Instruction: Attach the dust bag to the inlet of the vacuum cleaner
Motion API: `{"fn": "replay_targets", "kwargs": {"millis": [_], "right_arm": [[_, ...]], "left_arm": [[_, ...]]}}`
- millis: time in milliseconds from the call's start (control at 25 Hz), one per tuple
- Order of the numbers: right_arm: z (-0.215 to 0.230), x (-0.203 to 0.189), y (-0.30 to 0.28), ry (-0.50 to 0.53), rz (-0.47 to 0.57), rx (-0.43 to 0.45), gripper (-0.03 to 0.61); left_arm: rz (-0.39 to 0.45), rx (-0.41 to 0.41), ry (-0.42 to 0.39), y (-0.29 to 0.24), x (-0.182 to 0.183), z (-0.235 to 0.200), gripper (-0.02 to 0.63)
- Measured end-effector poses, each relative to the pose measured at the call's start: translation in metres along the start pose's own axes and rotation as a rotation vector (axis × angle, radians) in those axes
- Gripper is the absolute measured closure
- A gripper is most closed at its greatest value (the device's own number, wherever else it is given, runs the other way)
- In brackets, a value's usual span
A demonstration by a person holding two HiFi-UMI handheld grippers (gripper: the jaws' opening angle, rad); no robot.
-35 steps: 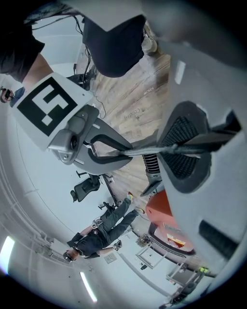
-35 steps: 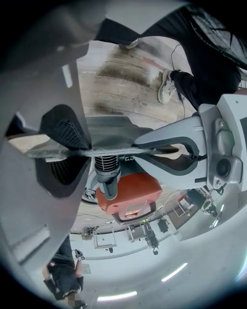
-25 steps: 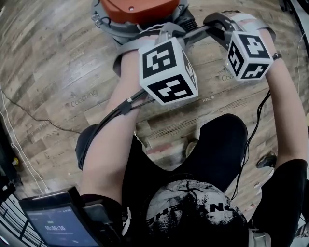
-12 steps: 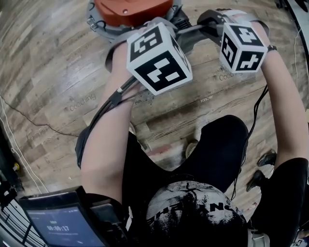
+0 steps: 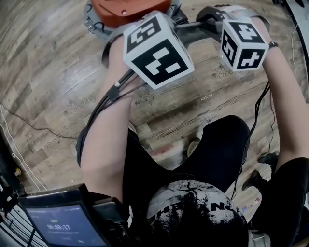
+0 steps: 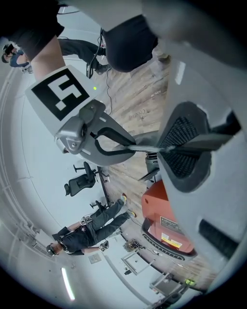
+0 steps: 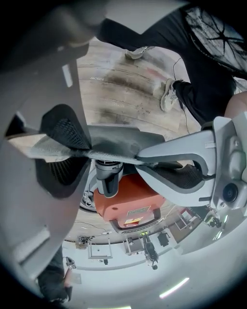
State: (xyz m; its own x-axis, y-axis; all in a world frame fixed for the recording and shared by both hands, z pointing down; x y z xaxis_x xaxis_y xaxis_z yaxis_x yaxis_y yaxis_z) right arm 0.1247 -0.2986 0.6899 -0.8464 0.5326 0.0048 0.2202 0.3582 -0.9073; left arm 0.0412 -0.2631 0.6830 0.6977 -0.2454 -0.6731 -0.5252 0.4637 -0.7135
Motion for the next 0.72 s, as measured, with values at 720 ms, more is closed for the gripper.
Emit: {"fn": "replay_targets", "kwargs": {"millis": [720], "right_arm": [[0.003,-0.006,-0.013,-0.028,-0.004,-0.048,0.513]], "left_arm": [[-0.012,0.031,0.027,-0.009,-0.004,0.000,0.584]]}}
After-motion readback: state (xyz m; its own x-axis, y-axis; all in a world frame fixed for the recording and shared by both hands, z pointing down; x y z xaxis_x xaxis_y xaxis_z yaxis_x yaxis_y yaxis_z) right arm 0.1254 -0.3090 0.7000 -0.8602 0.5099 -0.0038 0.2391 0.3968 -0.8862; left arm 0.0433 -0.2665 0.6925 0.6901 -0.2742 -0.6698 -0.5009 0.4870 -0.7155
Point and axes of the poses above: the fingertips, and each gripper's own axes: y backward along the fingers, z to its right, x out of its top, the point moved 6 cm from there along y, backward along the fingers
